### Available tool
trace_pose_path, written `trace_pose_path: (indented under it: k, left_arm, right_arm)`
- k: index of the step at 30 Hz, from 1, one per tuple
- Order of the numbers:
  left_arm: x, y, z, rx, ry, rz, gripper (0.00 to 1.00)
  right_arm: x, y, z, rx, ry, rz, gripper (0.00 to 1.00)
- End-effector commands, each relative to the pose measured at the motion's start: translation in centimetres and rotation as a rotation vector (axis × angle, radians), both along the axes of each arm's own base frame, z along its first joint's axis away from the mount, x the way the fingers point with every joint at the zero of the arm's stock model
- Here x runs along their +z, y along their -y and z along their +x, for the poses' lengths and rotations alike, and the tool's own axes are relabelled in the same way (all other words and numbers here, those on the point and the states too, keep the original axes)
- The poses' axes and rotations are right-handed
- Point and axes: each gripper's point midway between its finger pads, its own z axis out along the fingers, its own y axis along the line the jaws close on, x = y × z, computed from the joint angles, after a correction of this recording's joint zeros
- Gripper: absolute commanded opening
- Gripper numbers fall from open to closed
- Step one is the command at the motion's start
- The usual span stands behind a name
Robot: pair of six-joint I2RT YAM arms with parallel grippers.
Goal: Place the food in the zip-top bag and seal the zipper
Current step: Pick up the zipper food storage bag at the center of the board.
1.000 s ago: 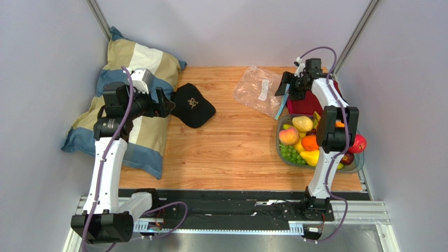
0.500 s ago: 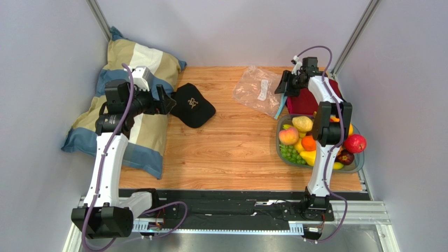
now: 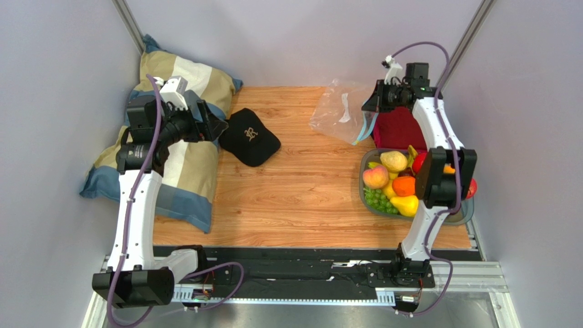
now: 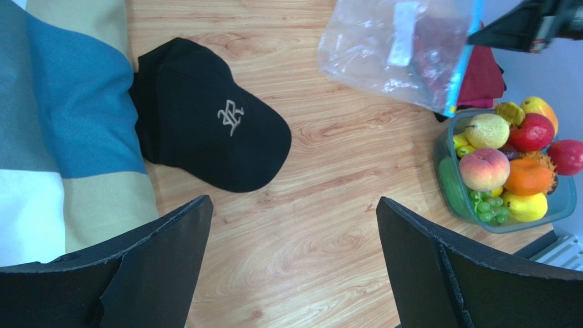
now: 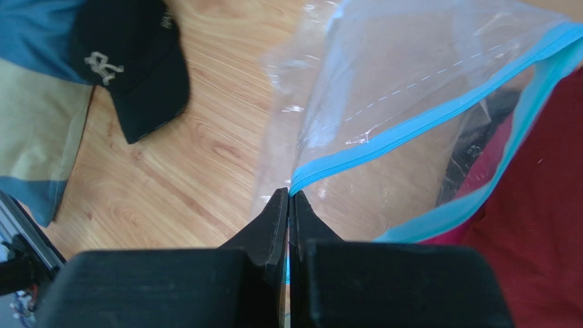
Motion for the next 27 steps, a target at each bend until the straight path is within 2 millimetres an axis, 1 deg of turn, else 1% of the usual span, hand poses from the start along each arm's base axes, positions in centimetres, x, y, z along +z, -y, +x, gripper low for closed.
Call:
trace_pose_path:
  k: [1, 2, 3, 4, 5, 6, 7, 8, 9, 10, 11, 12, 13, 14, 15, 16, 17, 18, 19, 20, 21, 23, 26, 27]
  left_arm:
    - [2.4, 0.0, -0.9, 0.005, 0.041, -0.035, 0.99]
    - [2.6, -0.1, -1.0, 0.007, 0.043, -0.027, 0.99]
    - [2.8, -0.3, -1.0, -0.004, 0.057, 0.004, 0.99]
    - [2.9, -0.3, -1.0, -0.011, 0.045, 0.017, 0.99]
    - [2.8, -0.6, -1.0, 0.0, 0.034, 0.038, 0.99]
    - [2.1, -0.9, -1.4, -0.002, -0.004, 0.067, 0.99]
    - [2.5, -1.1, -1.2, -0.007, -0.007, 0.086, 0.99]
    - [2.4, -1.4, -1.2, -0.008, -0.02, 0.107, 0.99]
    - [1.7, -1.4, -1.8, -0.015, -0.064, 0.121, 0.99]
    - [2.1, -1.6, -1.6, -0.026, -0.059, 0.149, 0.99]
    - [1.9, -1.8, -1.7, -0.029, -0.069, 0.163, 0.99]
    - [1.6, -1.8, -2.1, -0.038, -0.089, 0.173, 0.99]
    - [1.9, -1.9, -2.2, -0.039, -0.086, 0.18, 0.99]
    - [1.8, -2.0, -2.2, -0.05, -0.078, 0.206, 0.99]
    - [1.7, -2.0, -2.4, -0.057, -0.081, 0.214, 0.99]
    - [1.8, -2.0, -2.5, -0.063, -0.08, 0.217, 0.99]
    - [1.7, -1.9, -2.6, -0.077, -0.079, 0.218, 0.99]
    - [1.6, -1.8, -2.6, -0.086, -0.08, 0.217, 0.99]
    - [1.5, -1.6, -2.6, -0.097, -0.082, 0.214, 0.99]
    - [1.6, -1.1, -2.7, -0.124, -0.078, 0.202, 0.99]
    - [1.6, -1.0, -2.7, -0.134, -0.079, 0.194, 0.99]
    - [1.7, 0.0, -2.7, -0.183, -0.082, 0.159, 0.99]
    - [1.7, 1.1, -2.4, -0.225, -0.088, 0.164, 0.99]
    - [1.7, 1.9, -2.2, -0.25, -0.088, 0.172, 0.99]
  right_arm:
    - [9.9, -2.6, -4.0, 0.211, 0.317, -0.07, 0.0]
    - [10.0, -4.0, -5.4, 0.296, 0.348, -0.115, 0.0]
    - [10.7, -4.4, -6.3, 0.336, 0.376, -0.14, 0.0]
    - [11.8, -4.9, -7.5, 0.375, 0.424, -0.174, 0.0]
    - [11.8, -6.1, -8.9, 0.454, 0.455, -0.219, 0.0]
    - [11.9, -6.6, -9.8, 0.499, 0.478, -0.246, 0.0]
    - [11.9, -7.0, -10.6, 0.531, 0.495, -0.278, 0.0]
    - [12.6, -8.1, -12.6, 0.617, 0.559, -0.328, 0.0]
    - [12.6, -8.6, -13.6, 0.661, 0.583, -0.358, 0.0]
    - [11.7, -8.6, -14.5, 0.693, 0.583, -0.411, 0.0]
    - [12.0, -9.9, -16.7, 0.772, 0.625, -0.447, 0.0]
    - [11.7, -10.1, -17.6, 0.839, 0.681, -0.512, 0.0]
    - [10.0, -9.8, -18.3, 0.878, 0.67, -0.582, 0.0]
    - [10.3, -10.6, -20.2, 0.933, 0.728, -0.615, 0.0]
    - [9.8, -10.4, -20.5, 0.973, 0.765, -0.69, 0.0]
    - [7.7, -10.4, -21.4, 1.021, 0.745, -0.714, 0.0]
    - [7.7, -11.1, -22.3, 1.057, 0.791, -0.734, 0.0]
    - [8.0, -10.8, -22.7, 1.072, 0.841, -0.785, 0.0]
    - [7.7, -10.8, -23.1, 1.087, 0.856, -0.805, 0.0]
    - [7.0, -11.3, -23.6, 1.113, 0.875, -0.815, 0.0]
    - [7.3, -11.1, -23.7, 1.108, 0.899, -0.838, 0.0]
    - [7.8, -11.9, -24.2, 1.126, 0.955, -0.847, 0.0]
    - [9.3, -12.8, -24.9, 1.138, 1.063, -0.86, 0.0]
    - [9.2, -13.0, -25.0, 1.145, 1.09, -0.866, 0.0]
